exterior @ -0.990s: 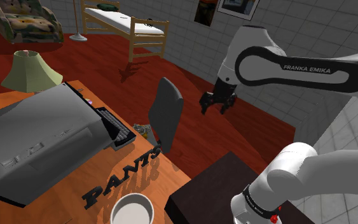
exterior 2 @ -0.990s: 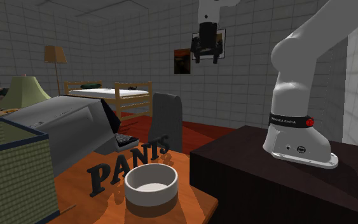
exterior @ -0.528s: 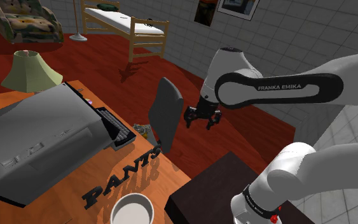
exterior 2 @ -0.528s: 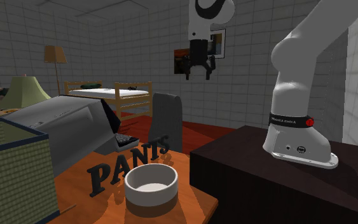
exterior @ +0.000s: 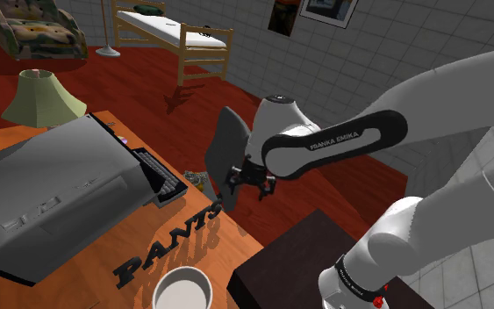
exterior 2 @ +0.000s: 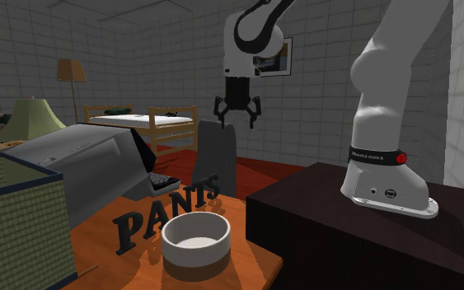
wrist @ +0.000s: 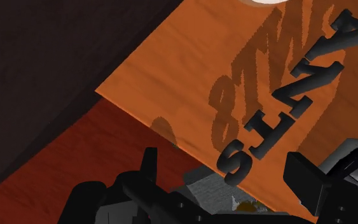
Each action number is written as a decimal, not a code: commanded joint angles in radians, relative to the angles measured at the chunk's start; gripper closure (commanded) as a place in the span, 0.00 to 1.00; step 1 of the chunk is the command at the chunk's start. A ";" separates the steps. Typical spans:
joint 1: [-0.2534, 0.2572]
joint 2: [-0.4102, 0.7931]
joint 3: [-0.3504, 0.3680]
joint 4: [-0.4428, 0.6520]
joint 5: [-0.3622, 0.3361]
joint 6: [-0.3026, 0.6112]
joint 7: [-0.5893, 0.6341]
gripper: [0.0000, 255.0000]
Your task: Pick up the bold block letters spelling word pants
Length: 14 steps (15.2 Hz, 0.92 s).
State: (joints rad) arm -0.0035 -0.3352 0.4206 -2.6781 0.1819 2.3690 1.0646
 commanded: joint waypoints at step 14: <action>0.077 0.719 -0.016 0.330 -0.454 0.330 0.833 0.00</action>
State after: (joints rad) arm 0.0528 0.3401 0.4279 -2.3815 -0.2498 2.6900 1.8531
